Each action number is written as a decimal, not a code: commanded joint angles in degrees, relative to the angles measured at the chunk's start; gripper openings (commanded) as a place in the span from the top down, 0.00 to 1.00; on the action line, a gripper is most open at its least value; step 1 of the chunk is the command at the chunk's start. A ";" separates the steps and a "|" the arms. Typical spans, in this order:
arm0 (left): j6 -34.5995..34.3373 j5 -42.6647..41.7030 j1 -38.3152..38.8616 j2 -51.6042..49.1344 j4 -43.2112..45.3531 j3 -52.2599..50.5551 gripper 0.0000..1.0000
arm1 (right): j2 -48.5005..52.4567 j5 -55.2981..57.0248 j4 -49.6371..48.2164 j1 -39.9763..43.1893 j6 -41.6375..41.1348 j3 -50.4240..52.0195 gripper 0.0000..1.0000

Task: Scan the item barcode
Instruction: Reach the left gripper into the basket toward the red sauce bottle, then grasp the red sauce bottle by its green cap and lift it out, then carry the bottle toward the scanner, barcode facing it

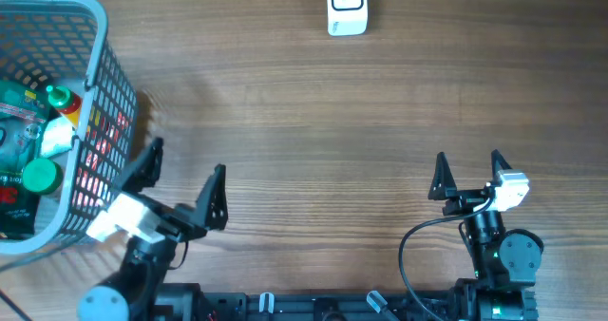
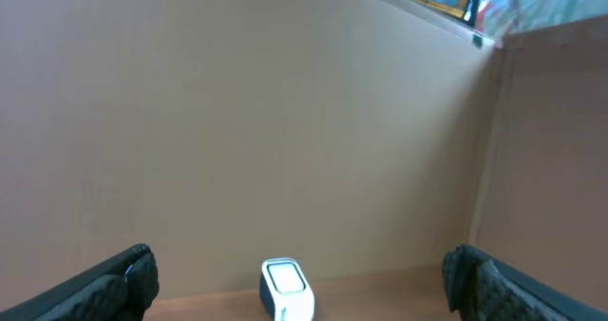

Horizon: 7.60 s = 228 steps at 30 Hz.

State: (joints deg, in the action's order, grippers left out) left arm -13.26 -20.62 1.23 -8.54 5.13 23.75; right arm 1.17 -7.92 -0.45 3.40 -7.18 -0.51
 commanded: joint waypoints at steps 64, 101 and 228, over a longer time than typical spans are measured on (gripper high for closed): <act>-45.90 27.50 -29.64 -97.61 -73.57 82.40 0.00 | 0.13 -0.31 -0.02 -0.33 1.03 0.15 0.00; -45.35 27.32 -29.70 -105.31 -72.32 82.36 0.72 | 0.13 -0.31 -0.02 -0.33 1.03 0.15 0.00; -51.49 26.91 37.81 -111.51 -72.06 82.82 0.08 | 0.13 -0.31 -0.04 -0.33 1.03 0.15 0.00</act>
State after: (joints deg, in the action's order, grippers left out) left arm -64.82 5.37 38.92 -119.04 -65.73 106.04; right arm 1.28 -7.90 -0.30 3.40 -7.18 -0.45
